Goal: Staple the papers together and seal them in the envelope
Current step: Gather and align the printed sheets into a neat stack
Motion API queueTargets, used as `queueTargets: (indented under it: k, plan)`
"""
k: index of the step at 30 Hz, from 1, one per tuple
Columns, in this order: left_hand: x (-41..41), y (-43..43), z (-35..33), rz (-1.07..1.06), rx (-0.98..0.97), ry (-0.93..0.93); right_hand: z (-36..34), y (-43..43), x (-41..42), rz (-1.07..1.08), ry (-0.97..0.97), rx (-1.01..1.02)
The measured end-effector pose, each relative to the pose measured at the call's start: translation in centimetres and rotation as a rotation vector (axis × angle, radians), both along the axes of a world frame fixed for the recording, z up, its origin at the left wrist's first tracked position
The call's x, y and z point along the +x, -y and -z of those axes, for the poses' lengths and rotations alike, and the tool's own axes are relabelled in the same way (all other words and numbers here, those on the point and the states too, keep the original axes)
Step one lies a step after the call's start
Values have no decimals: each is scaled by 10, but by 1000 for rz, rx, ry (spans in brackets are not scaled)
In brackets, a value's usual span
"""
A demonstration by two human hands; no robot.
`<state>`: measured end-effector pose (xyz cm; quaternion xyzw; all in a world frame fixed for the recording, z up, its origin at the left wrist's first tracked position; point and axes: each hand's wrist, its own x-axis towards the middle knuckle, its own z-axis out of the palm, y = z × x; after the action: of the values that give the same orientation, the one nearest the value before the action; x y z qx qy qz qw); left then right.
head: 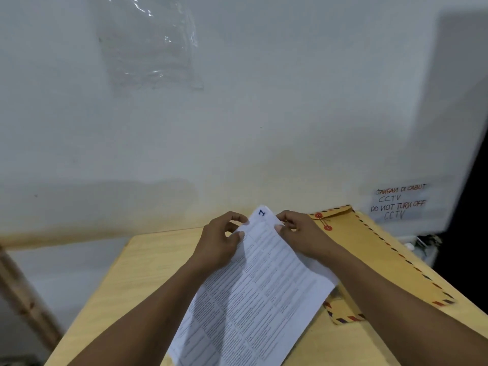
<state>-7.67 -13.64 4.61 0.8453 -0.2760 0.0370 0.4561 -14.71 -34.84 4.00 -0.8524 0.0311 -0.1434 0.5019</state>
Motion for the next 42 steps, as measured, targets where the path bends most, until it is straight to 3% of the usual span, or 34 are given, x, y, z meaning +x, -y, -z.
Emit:
queueTargets:
  k: [4, 7, 11, 17, 27, 31, 42]
  plan:
    - [6, -6, 0, -61, -91, -28, 6, 22, -13, 121, -117, 116]
    - [7, -4, -1, -60, -109, -51, 22, 32, -21, 183, -168, 383]
    - [8, -3, 1, -89, -128, -64, 40, 32, -23, 269, -106, 755]
    - [9, -7, 0, -98, -186, -73, 60, 26, -24, 275, -99, 996]
    - [17, -18, -7, -57, -97, -54, 58, 11, -11, 320, 10, 1034]
    - [17, -19, -6, -61, -186, -90, 56, -2, -8, 335, -38, 1011]
    - [13, -14, -9, -52, -38, -57, 51, -10, -7, 415, -132, 821]
